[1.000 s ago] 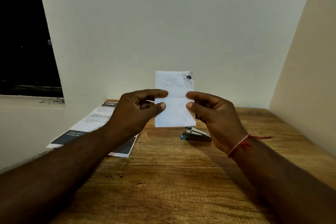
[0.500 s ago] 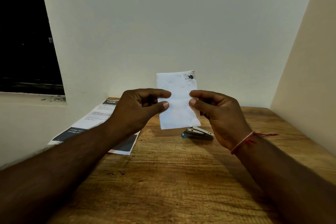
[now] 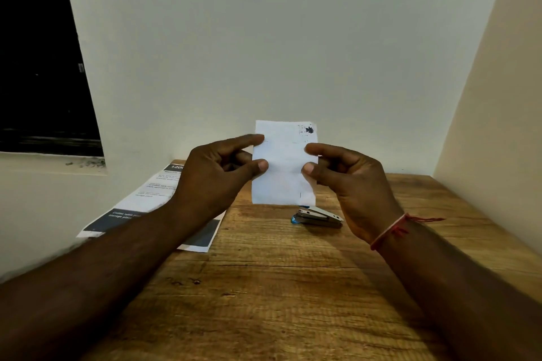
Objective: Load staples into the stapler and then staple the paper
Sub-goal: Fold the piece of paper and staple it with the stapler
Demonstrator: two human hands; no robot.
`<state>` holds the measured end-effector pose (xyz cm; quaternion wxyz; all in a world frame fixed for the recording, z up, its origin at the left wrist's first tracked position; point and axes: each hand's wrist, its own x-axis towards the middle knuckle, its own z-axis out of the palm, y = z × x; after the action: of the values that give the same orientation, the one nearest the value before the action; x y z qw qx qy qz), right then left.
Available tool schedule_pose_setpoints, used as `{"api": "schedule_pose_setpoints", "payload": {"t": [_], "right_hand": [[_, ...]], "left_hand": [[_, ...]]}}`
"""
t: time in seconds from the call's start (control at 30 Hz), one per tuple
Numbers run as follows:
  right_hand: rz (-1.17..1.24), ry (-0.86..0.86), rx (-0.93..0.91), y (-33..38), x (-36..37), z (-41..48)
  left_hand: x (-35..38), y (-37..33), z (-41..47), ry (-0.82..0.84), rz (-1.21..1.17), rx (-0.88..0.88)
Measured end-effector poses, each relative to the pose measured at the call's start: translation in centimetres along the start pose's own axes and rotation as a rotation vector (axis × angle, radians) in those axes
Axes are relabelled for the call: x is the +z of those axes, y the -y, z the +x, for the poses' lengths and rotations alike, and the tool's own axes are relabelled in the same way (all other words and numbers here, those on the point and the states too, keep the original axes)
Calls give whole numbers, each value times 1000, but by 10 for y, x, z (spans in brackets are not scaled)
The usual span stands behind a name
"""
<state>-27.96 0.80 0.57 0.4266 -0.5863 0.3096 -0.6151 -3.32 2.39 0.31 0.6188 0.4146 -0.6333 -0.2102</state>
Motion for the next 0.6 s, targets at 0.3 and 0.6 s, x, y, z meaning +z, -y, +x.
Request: {"api": "schedule_pose_setpoints", "payload": {"t": [0.3,0.6], "right_hand": [[3,-5,76,-1,0,1],[52,133,265,6,-12,6]], "left_hand": [[-3,8,2,66,-74,-102],[-14,13,8,302,-176,-214]]}}
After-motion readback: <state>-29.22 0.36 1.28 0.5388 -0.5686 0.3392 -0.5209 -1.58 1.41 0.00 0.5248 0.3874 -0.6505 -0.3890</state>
